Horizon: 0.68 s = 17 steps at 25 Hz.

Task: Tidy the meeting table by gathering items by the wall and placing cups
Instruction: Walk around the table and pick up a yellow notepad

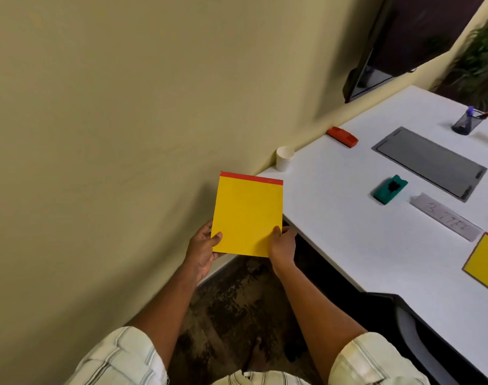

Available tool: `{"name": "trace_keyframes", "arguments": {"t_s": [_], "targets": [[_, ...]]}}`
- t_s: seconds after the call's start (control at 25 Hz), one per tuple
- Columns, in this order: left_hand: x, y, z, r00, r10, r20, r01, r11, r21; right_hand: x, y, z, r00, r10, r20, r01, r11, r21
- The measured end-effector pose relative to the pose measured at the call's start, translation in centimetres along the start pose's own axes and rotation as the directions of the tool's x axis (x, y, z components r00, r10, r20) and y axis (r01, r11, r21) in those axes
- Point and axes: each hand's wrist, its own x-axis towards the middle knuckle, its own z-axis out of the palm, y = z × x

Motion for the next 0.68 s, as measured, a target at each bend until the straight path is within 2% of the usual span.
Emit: {"name": "trace_keyframes", "arguments": {"t_s": [0.4, 0.56, 0.68], "targets": [[11.9, 3.5, 12.0, 0.976, -0.009, 0.219, -0.027, 0.986, 0.164, 12.0, -3.7, -4.8, 0.964, 0.034, -0.266, 0.000, 0.992, 0.127], [16.8, 4.0, 16.8, 0.957, -0.028, 0.290, -0.058, 0.957, 0.284, 16.3, -4.1, -6.2, 0.908, 0.051, -0.416, 0.001, 0.992, 0.124], [20.3, 4.6, 19.9, 0.941, 0.021, 0.339, -0.169, 0.895, 0.413, 19.5, -5.2, -7.0, 0.842, 0.076, -0.534, 0.016, 0.986, 0.166]]}}
